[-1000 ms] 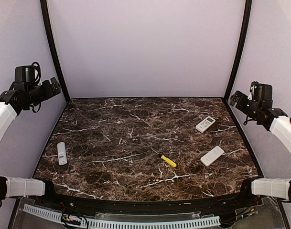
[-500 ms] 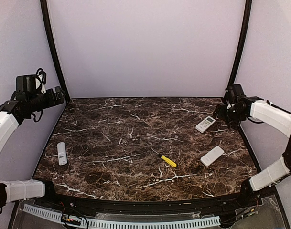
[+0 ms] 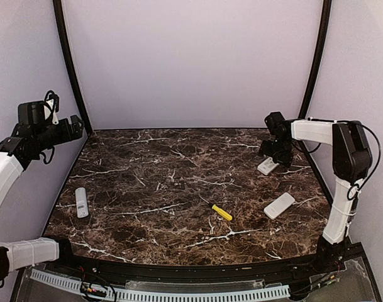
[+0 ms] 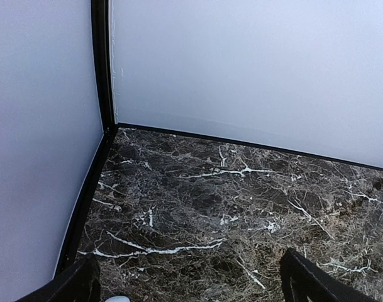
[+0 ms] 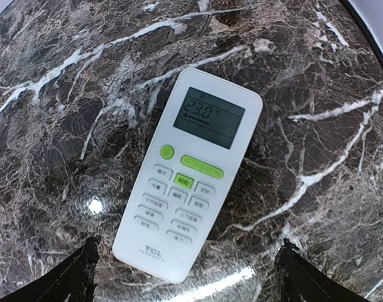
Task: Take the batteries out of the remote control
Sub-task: Pick up the remote control from the center of the board, then pass from the right arm to the left, then pass from the left arm to the right
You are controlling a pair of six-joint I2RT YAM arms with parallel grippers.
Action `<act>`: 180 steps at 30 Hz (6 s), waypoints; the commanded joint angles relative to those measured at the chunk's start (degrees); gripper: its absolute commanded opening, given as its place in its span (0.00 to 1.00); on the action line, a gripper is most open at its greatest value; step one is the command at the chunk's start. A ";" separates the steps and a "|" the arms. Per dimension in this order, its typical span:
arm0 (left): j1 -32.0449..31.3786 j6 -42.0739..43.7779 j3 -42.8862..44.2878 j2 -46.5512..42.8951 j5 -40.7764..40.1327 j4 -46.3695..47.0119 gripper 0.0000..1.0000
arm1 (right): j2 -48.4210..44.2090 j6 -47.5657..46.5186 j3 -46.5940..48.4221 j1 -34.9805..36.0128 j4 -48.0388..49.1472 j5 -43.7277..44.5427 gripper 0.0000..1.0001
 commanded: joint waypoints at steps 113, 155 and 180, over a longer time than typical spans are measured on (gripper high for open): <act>-21.95 -19.61 5.71 31.00 43.05 14.96 0.63 | -1.31 -38.28 11.14 42.93 24.41 -14.51 0.51; -21.73 -21.17 3.81 28.04 30.70 13.27 0.00 | 3.29 -37.12 15.95 44.41 20.49 -6.88 0.85; -20.70 -23.36 2.79 27.01 30.76 13.98 0.00 | 15.80 -25.99 26.83 49.06 12.34 13.91 0.76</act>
